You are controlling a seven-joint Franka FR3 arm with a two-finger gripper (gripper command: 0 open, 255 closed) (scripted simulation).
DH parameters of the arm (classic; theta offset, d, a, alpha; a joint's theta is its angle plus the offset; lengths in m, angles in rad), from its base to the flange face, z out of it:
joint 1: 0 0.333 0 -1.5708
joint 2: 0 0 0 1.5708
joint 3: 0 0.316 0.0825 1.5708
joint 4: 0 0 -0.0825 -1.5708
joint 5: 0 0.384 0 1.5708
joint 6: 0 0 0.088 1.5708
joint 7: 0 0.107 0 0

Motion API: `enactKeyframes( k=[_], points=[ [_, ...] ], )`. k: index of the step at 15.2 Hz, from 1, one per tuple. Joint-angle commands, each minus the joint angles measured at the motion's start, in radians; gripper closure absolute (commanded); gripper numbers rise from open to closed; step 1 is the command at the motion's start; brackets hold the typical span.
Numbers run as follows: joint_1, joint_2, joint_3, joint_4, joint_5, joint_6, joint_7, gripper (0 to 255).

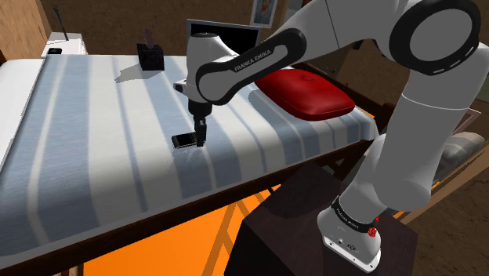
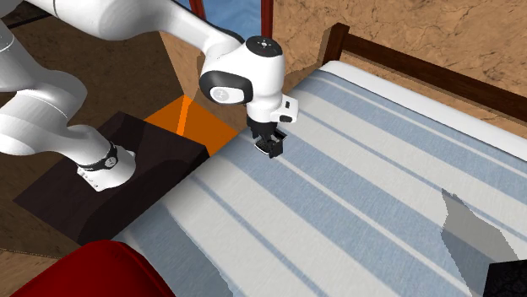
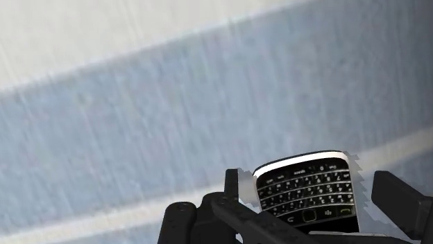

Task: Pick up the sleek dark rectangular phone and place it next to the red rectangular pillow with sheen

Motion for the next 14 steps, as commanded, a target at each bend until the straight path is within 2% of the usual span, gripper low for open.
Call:
enactKeyframes(
  k=[1,4,5,14],
  points=[
    [0.000,0.000,0.000,-0.001,0.000,0.002,0.000,0],
    [0.000,0.000,0.000,-0.001,0.000,0.001,0.000,0],
    [0.000,0.000,0.000,-0.001,0.000,0.001,0.000,255],
    [0.000,0.000,0.000,-0.001,0.000,0.002,0.000,255]
  ],
)
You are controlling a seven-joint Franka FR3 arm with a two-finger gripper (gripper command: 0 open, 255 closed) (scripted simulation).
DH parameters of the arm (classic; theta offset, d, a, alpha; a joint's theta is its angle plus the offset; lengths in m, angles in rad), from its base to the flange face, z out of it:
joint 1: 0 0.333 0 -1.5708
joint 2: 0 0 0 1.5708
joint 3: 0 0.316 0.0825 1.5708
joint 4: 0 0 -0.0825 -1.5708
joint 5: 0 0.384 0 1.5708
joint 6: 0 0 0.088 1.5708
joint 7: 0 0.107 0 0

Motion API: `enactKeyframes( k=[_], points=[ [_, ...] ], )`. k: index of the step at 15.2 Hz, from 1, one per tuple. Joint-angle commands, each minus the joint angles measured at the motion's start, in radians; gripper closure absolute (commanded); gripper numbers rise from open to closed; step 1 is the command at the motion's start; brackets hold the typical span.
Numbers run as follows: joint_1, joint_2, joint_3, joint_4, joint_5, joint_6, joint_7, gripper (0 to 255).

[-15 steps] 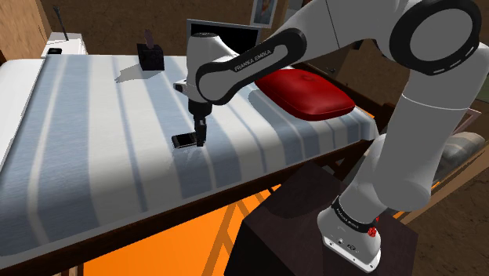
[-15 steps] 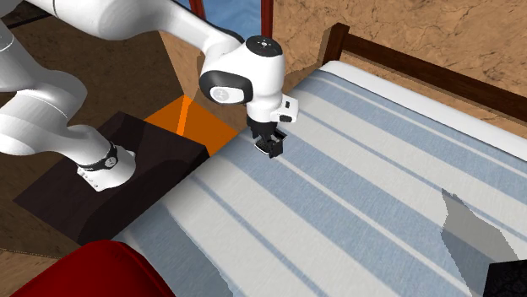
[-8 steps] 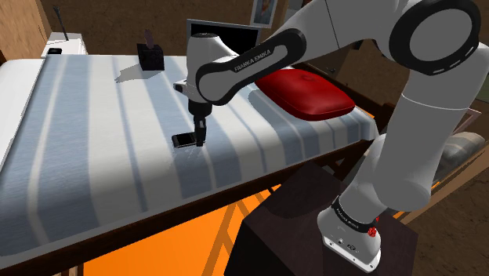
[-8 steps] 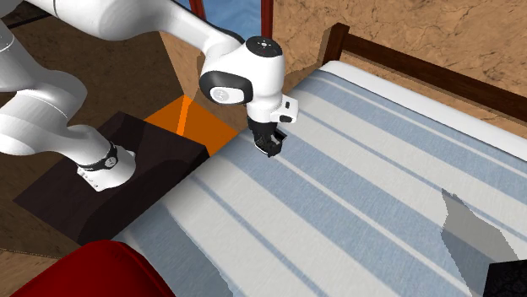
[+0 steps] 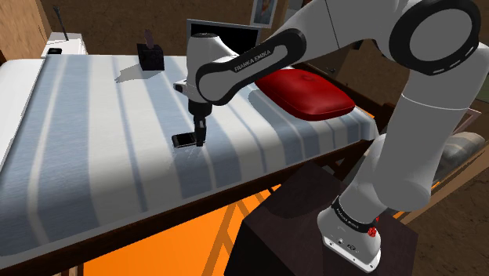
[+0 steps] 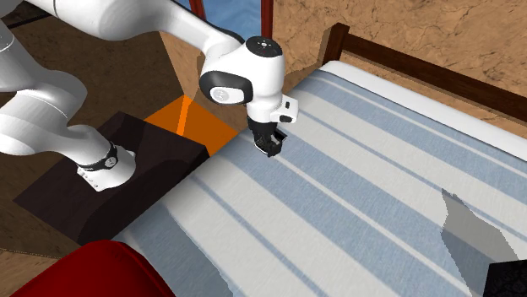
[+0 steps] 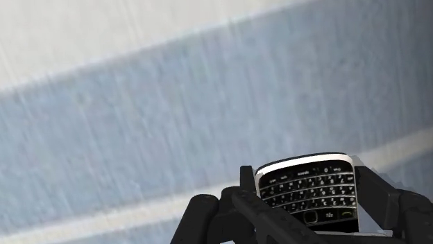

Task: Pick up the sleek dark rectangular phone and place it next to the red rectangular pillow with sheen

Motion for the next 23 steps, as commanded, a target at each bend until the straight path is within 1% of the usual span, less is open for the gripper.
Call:
enactKeyframes(
  k=[1,12,23],
  points=[
    [0.000,-0.008,0.000,0.004,0.001,-0.012,-0.001,255],
    [-0.003,-0.079,0.002,0.068,0.011,-0.146,-0.006,255],
    [-0.004,-0.128,0.003,0.158,0.017,-0.285,-0.008,255]
  ],
)
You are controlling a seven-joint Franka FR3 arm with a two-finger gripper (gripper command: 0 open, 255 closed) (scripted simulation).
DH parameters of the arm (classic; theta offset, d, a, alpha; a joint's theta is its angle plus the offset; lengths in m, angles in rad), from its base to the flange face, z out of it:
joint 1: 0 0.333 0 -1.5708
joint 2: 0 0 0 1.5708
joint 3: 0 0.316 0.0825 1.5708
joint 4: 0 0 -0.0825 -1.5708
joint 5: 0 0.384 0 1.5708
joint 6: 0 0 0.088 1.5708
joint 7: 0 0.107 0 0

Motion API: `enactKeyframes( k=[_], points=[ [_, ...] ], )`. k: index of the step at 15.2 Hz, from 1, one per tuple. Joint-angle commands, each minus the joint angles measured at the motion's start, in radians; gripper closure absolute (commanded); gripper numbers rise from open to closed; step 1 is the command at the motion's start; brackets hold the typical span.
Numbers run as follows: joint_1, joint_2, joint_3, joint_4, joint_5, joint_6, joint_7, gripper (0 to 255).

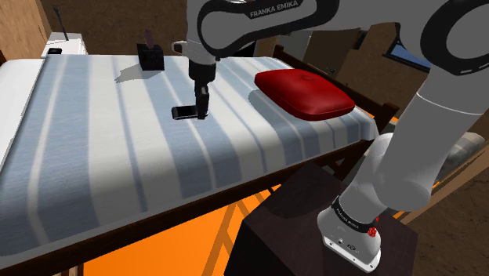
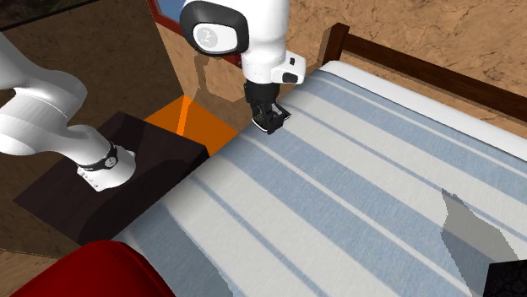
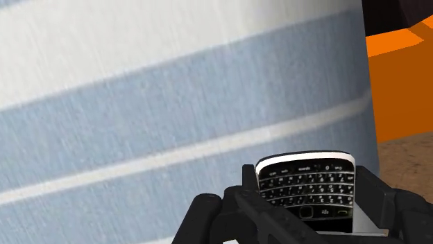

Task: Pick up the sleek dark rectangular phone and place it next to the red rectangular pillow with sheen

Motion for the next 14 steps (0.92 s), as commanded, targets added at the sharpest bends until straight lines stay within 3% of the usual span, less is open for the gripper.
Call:
enactKeyframes(
  k=[1,14],
  points=[
    [-0.001,-0.002,-0.001,0.025,0.000,-0.028,-0.002,255],
    [-0.001,-0.025,-0.001,0.172,0.003,-0.197,-0.001,255]
  ],
)
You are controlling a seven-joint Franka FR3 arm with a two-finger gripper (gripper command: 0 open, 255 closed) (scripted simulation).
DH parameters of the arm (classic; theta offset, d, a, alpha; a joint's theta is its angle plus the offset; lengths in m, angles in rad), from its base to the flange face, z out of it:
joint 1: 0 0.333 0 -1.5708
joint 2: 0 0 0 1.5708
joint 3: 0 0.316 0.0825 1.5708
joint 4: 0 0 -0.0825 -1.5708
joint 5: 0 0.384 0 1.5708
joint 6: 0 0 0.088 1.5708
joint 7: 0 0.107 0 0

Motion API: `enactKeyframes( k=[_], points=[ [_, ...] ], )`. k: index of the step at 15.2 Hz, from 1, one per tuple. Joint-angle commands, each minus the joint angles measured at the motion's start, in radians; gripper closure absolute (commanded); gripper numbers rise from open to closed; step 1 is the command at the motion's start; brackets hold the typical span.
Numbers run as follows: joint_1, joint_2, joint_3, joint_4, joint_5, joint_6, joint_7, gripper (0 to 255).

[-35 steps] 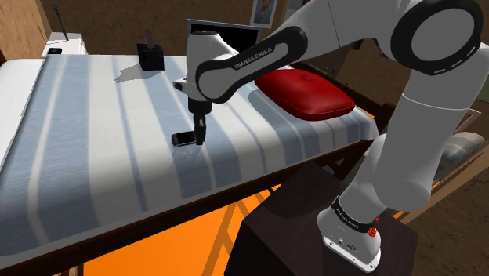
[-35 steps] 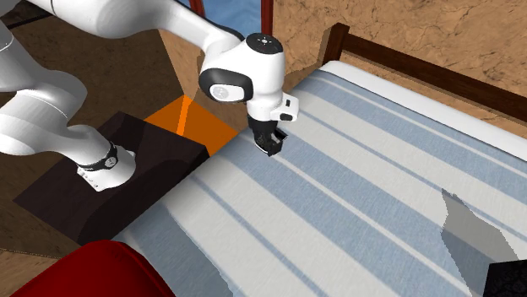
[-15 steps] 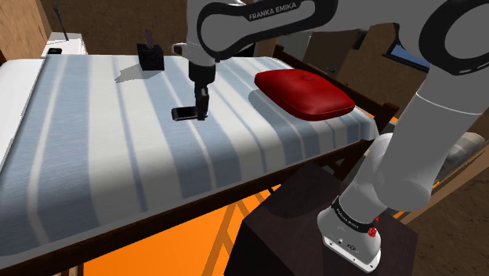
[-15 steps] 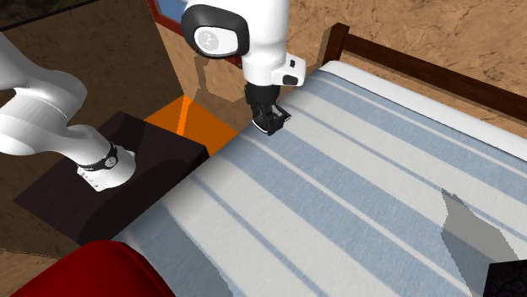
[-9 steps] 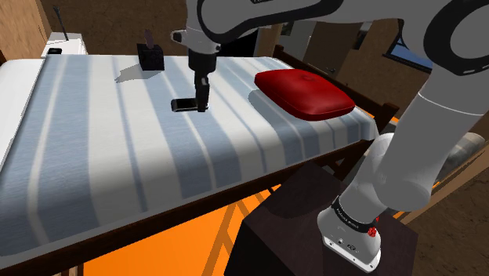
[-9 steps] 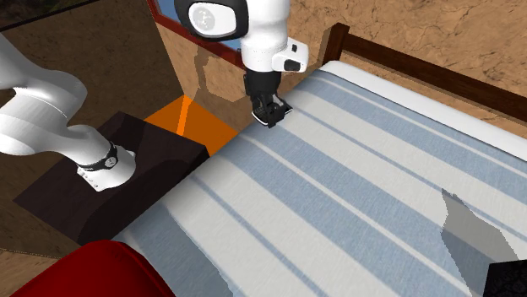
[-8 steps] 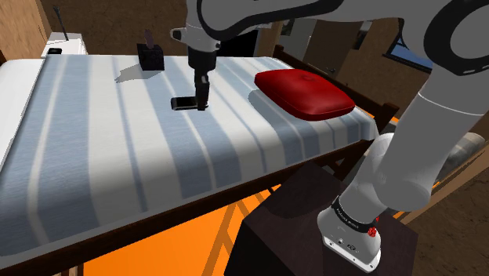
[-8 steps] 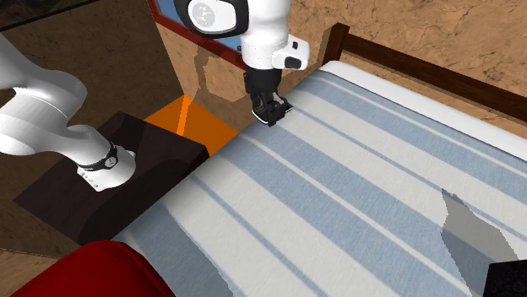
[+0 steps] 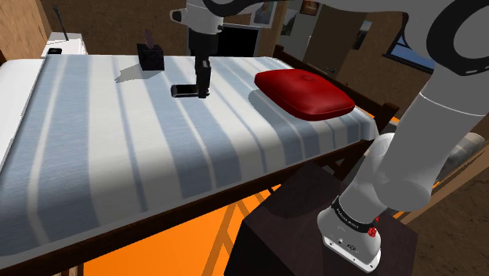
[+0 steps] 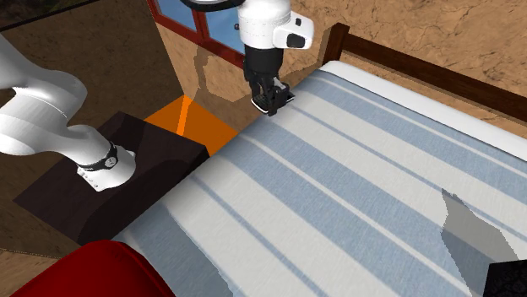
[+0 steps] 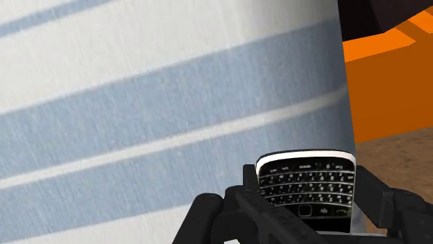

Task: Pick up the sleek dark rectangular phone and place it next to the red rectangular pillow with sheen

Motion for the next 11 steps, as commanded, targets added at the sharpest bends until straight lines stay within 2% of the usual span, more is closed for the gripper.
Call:
enactKeyframes(
  k=[1,5,11],
  points=[
    [0.001,-0.001,0.001,0.027,0.000,-0.028,0.002,255],
    [0.001,0.000,0.001,0.079,0.000,-0.079,0.002,255],
    [-0.063,-0.135,-0.061,-0.083,0.011,-0.053,-0.126,255]
  ],
)
